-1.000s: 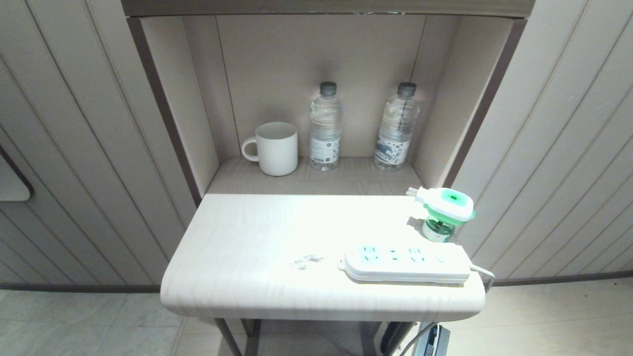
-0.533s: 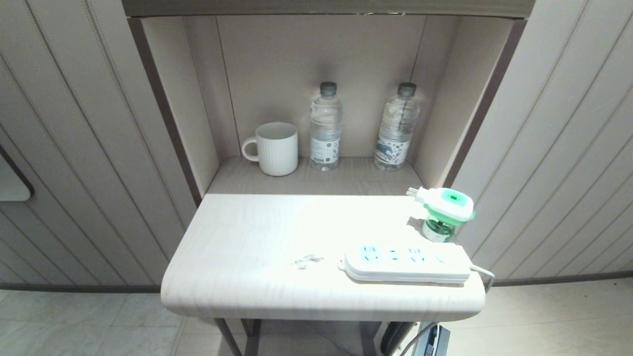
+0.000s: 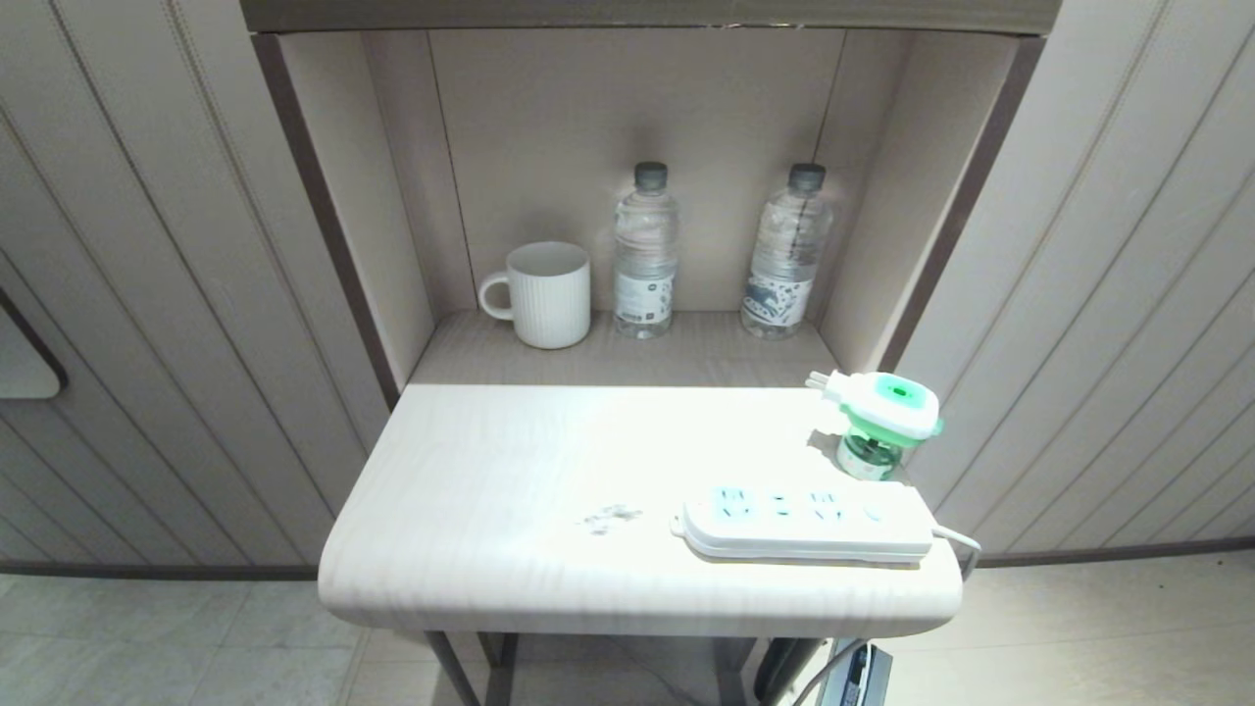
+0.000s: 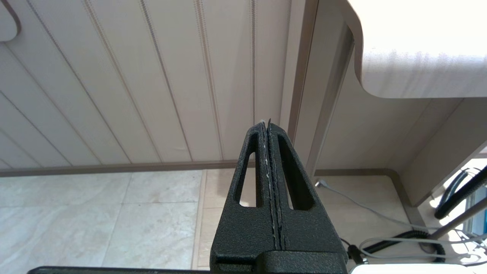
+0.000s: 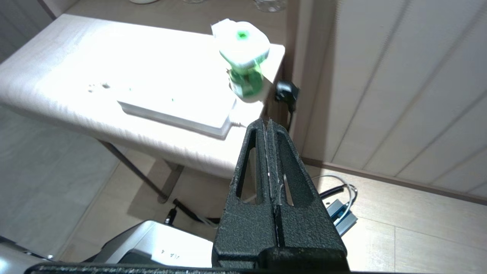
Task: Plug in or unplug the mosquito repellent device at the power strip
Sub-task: Pick up the mosquito repellent liquid
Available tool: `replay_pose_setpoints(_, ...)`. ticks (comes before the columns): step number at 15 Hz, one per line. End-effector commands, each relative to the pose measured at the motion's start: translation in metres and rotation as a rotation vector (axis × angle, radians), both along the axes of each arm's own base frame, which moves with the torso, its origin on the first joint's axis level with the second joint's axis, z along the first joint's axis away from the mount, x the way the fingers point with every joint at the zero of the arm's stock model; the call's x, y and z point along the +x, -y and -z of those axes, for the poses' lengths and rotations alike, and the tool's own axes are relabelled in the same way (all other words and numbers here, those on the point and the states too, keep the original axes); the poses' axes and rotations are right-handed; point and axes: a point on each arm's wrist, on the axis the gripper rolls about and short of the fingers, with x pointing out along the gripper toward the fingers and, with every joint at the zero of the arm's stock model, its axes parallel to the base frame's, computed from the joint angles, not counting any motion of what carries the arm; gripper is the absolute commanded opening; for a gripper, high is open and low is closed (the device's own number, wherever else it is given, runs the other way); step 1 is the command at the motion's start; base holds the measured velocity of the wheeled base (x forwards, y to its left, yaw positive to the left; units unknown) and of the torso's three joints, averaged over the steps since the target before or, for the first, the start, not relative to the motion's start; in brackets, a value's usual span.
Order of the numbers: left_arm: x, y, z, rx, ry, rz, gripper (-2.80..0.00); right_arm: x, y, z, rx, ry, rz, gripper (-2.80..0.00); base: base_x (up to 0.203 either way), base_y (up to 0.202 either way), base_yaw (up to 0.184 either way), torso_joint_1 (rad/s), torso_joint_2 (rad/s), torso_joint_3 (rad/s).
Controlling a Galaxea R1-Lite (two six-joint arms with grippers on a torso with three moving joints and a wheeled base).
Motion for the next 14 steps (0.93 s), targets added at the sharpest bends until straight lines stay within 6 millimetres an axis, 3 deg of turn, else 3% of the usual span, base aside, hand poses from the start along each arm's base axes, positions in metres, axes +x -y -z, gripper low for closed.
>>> replay_pose_setpoints(1, 0.0, 0.0, 0.0, 0.0, 0.0, 0.0, -2.8, 0.059, -0.011, -0.011, -0.031, -0.139, -0.019, -2.8, 0.0, 0.0, 0.0, 0.0, 0.0, 0.0)
replay_pose_setpoints(3, 0.0, 0.0, 0.0, 0.0, 0.0, 0.0, -2.8, 0.094, -0.007, -0.014, -0.072, -0.193, 0.026, -2.8, 0.0, 0.0, 0.0, 0.0, 0.0, 0.0)
replay_pose_setpoints(5, 0.0, 0.0, 0.0, 0.0, 0.0, 0.0, -2.8, 0.118, 0.024, -0.02, -0.058, -0.21, 0.13, -2.8, 0.0, 0.0, 0.0, 0.0, 0.0, 0.0)
replay_pose_setpoints(7, 0.0, 0.0, 0.0, 0.0, 0.0, 0.0, -2.8, 0.127, 0.065, -0.03, 0.003, -0.195, 0.144, -2.8, 0.0, 0.0, 0.0, 0.0, 0.0, 0.0)
replay_pose_setpoints(9, 0.0, 0.0, 0.0, 0.0, 0.0, 0.0, -2.8, 0.124, 0.097, -0.036, 0.098, -0.185, 0.028, -2.8, 0.0, 0.0, 0.0, 0.0, 0.0, 0.0)
replay_pose_setpoints(11, 0.0, 0.0, 0.0, 0.0, 0.0, 0.0, -2.8, 0.125, 0.104, -0.026, 0.12, -0.218, -0.045, -2.8, 0.0, 0.0, 0.0, 0.0, 0.0, 0.0)
replay_pose_setpoints(14, 0.0, 0.0, 0.0, 0.0, 0.0, 0.0, -2.8, 0.143, 0.091, 0.005, -0.006, -0.301, -0.24, -2.8, 0.0, 0.0, 0.0, 0.0, 0.0, 0.0)
